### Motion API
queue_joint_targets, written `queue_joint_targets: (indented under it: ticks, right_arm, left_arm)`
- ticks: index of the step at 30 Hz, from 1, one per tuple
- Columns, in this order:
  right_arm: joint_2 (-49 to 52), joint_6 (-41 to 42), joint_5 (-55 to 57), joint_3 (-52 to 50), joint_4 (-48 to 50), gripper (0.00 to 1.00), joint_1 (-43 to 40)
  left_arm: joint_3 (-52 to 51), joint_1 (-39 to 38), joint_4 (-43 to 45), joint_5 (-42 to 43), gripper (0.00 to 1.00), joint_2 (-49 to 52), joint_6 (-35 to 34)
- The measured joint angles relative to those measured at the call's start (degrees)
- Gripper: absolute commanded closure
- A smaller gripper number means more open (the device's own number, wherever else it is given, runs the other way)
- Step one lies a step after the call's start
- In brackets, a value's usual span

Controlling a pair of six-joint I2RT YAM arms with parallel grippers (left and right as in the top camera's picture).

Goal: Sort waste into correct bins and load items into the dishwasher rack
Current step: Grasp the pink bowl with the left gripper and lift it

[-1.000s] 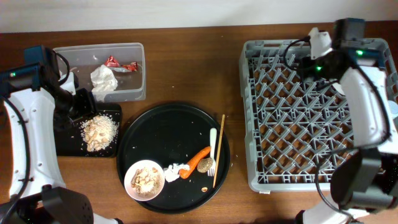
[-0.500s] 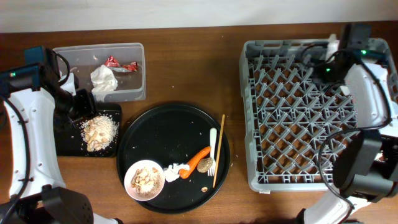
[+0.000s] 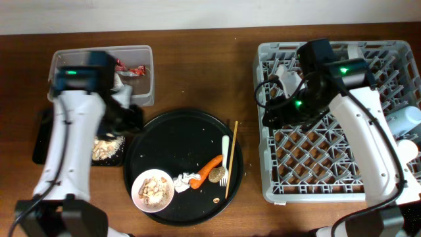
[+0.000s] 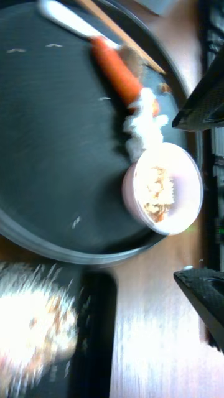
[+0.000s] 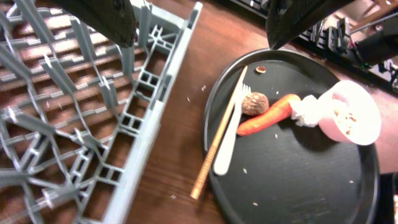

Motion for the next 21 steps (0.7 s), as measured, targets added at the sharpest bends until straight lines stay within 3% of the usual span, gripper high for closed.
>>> queue_joint_targets:
  ticks: [5,9,12,16,19,21]
  right_arm:
    - [0.0,0.0,3.7,0.0,-1.6,0.28,-2.4]
    - [0.0,0.0,4.5,0.0,-1.7,0.28,-2.5]
    - [0.0,0.0,4.5,0.0,-1.7,0.28,-2.5]
    - [0.0,0.0,4.5,0.0,-2.0,0.29,-2.5]
    - [0.0,0.0,4.5,0.0,-2.6,0.29,-2.5]
    - [0.0,0.0,4.5,0.0,-2.8,0.29,-2.5]
  left_arm:
    - [-16.2,-23.1,0.4,0.4,0.30,0.0,-0.1]
    - [-27.5,-35.8,5.9,0.6,0.30,-0.2,-4.7]
    - [-33.5,-39.7,11.6,0.6,0.38,-0.1,-10.9]
    - [-38.3,-39.9,16.3,-2.8,0.39,-0.1,-17.2]
    - [-38.6,-39.9,18.4,-4.7,0.58,-0.2,-19.1]
    - [-38.6,-39.9,19.6,-5.0,0.62,-0.1,-20.2]
